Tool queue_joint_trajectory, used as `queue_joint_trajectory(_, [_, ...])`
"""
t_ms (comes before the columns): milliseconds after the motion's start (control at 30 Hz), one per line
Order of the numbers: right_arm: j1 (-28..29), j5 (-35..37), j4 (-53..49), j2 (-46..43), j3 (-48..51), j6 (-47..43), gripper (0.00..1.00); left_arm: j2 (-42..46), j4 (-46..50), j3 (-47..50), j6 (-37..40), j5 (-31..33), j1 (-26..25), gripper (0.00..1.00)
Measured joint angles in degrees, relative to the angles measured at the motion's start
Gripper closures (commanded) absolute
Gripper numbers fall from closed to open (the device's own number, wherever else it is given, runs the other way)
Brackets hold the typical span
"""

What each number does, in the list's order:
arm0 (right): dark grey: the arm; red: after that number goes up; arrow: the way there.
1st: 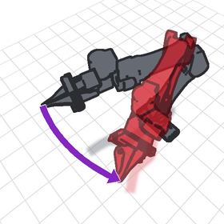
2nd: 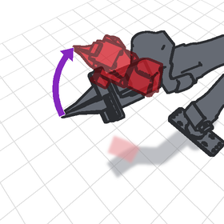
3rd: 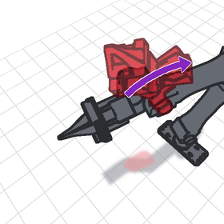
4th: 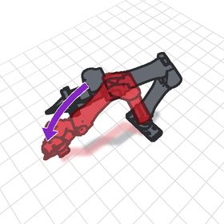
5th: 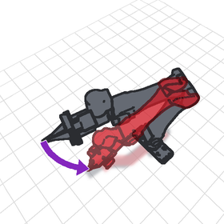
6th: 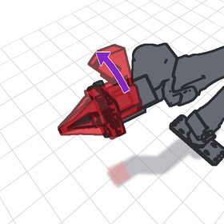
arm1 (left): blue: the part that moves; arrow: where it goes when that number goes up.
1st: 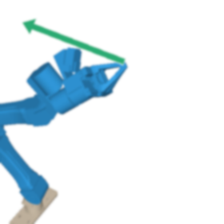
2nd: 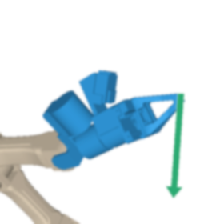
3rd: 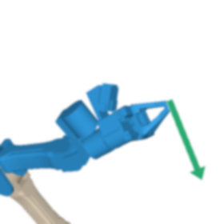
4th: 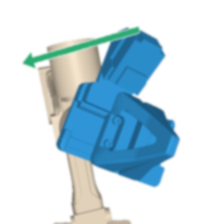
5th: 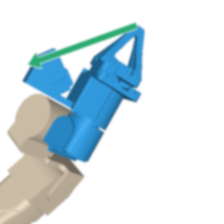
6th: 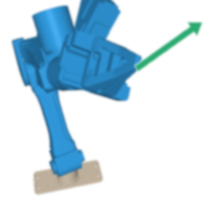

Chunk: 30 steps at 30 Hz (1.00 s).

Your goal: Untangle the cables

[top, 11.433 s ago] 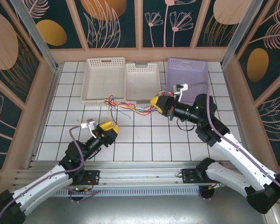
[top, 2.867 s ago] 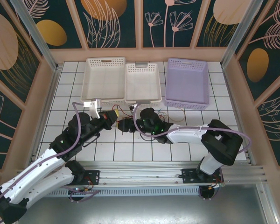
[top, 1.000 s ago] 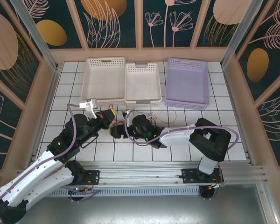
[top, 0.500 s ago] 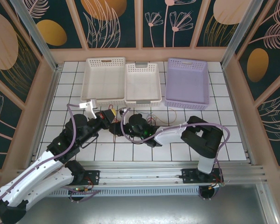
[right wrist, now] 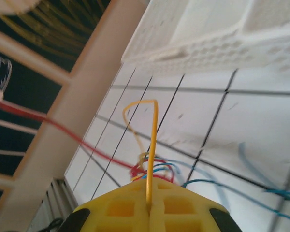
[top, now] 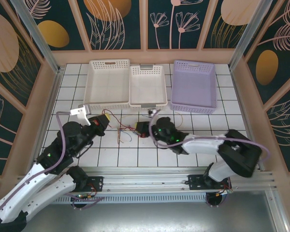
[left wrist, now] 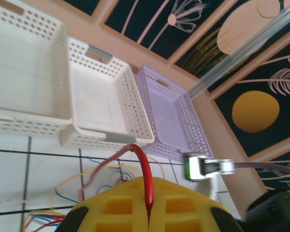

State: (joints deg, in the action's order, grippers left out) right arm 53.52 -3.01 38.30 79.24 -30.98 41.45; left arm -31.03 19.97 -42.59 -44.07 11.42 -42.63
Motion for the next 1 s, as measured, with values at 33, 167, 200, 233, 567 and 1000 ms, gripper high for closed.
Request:
queue_joint_trajectory(33, [-1.5,0.2,-1.3,-3.3,1.0,0.0,1.0,0.2,1.5,-1.2,0.7,1.1,0.0,1.0])
queue_joint_trajectory(167, [-7.2,0.5,-7.2,-15.9,2.8,-0.4,1.0,-0.4,6.2,-5.2,3.8,4.2,0.0,1.0])
queue_joint_trajectory(200, [-8.2,0.5,-8.6,-18.2,2.8,-0.6,1.0,-0.7,6.9,-5.8,4.3,4.5,0.0,1.0])
queue_joint_trajectory(233, [-9.2,0.6,-10.0,-20.5,2.8,-0.7,1.0,-1.1,7.7,-6.4,5.0,5.0,0.0,1.0])
queue_joint_trajectory(567, [-24.5,1.2,-32.6,-36.6,-3.1,-4.8,1.0,-5.0,16.6,-16.7,12.5,10.1,0.0,1.0])
queue_joint_trajectory(1000, [-38.5,-0.5,-49.1,-37.7,-14.5,-7.4,1.0,-6.9,22.4,-23.9,20.7,18.4,0.0,1.0])
